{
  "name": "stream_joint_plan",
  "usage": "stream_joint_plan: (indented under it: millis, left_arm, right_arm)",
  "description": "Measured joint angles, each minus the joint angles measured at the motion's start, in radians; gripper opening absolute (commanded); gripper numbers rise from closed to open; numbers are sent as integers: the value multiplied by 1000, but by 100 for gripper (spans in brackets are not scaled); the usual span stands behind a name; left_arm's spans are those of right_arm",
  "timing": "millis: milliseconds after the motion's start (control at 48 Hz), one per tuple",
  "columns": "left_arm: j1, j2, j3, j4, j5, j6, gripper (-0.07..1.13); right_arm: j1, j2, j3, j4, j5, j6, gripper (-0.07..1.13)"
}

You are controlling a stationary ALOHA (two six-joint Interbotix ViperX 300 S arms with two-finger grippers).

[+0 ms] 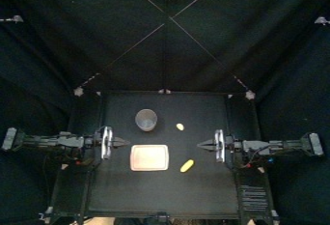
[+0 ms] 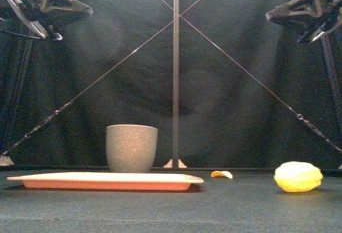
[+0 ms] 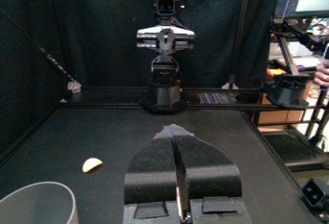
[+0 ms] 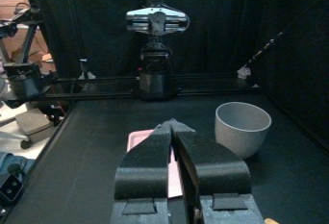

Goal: Pick the corn then place it on the pink plate
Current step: Pick the corn

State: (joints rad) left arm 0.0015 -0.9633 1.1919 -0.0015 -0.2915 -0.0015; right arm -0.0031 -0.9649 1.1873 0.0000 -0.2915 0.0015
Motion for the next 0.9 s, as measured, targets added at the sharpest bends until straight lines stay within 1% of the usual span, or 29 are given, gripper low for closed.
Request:
stream_joint_plan:
  millis: [42,104,229,438,521,625,667,708,729,771,792,896]
  left_arm:
    - [3,-14,2,0,11,2,-5]
    - [9,-54,15,3,43,3,-3]
    - [15,-141,20,3,97,2,-2]
    - [18,-190,20,3,150,3,-2]
    - [18,-190,21,3,164,3,-2]
    - [20,-190,21,3,173,3,-2]
    - [20,-192,20,2,175,3,-2]
    - [21,-190,21,2,176,3,-2]
    - [21,-192,21,2,175,3,-2]
    - [21,-192,21,2,176,3,-2]
    - [21,-190,21,2,176,3,-2]
    - [23,-190,21,2,179,3,-2]
  right_arm:
    - [-2,2,-2,0,0,2,-2]
    - [-8,6,0,3,6,8,1]
    - [-23,37,0,14,60,34,5]
    - [-18,121,-18,66,238,109,8]
    - [5,155,-34,80,311,144,13]
    - [51,189,-43,98,347,190,27]
    - [67,201,-44,107,350,210,37]
    - [81,215,-44,114,351,235,43]
    - [89,222,-44,117,351,245,49]
    - [98,239,-44,121,351,258,58]
    - [103,247,-44,124,351,270,65]
    - [118,288,-44,124,351,316,84]
